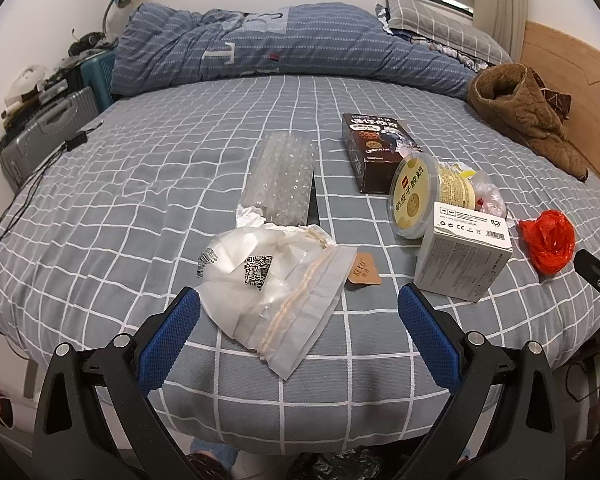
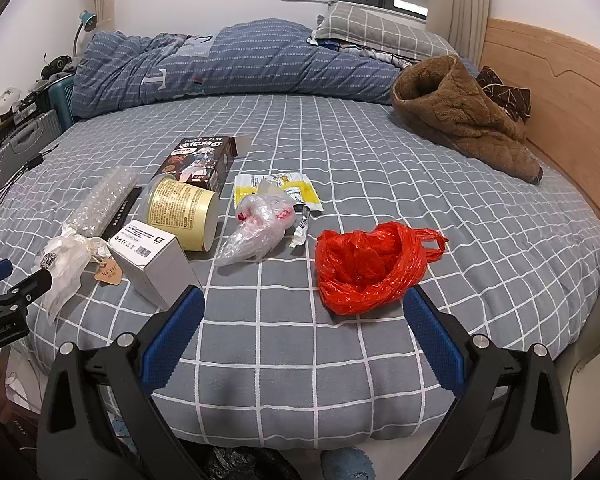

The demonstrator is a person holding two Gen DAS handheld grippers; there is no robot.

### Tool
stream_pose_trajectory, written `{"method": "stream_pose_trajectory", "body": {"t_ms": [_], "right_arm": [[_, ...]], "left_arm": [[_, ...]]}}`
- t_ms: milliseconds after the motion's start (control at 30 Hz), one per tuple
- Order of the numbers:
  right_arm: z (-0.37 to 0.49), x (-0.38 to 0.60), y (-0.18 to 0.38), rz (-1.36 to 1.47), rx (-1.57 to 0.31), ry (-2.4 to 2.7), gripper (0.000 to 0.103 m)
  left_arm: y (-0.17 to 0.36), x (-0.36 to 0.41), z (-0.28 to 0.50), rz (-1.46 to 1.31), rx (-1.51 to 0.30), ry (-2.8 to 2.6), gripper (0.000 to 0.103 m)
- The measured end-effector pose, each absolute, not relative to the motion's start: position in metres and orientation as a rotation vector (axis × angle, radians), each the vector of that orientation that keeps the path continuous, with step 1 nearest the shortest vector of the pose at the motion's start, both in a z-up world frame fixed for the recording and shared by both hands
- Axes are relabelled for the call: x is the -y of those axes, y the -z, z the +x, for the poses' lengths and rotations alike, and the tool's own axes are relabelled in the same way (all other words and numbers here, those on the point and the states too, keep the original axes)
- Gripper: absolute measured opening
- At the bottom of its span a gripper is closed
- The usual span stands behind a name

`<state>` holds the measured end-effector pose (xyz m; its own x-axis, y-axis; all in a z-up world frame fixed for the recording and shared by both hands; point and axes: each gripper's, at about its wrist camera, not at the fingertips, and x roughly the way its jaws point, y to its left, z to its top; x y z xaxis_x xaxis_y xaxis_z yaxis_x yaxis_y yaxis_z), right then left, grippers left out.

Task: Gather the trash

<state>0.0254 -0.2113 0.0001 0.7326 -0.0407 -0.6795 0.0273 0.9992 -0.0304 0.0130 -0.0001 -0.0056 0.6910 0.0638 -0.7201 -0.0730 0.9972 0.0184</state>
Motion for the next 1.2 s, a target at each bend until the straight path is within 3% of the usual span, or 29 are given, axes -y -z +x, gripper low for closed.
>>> {"method": "stream_pose_trajectory", "body": {"t_ms": [733,1200], "right_arm": [[0.070,0.236,0.015,0.017,-0.777,0.106,0.094],[0.113,0.253,0.056,0.013,-0.878,0.136,0.082]], "left_arm": [[0.026,-0.020,0.046,-0.007,-0.839,-0.114,0.097],[0.053,-0.036,0.078,-0.059,-0.900,-0.105,0.096]]}}
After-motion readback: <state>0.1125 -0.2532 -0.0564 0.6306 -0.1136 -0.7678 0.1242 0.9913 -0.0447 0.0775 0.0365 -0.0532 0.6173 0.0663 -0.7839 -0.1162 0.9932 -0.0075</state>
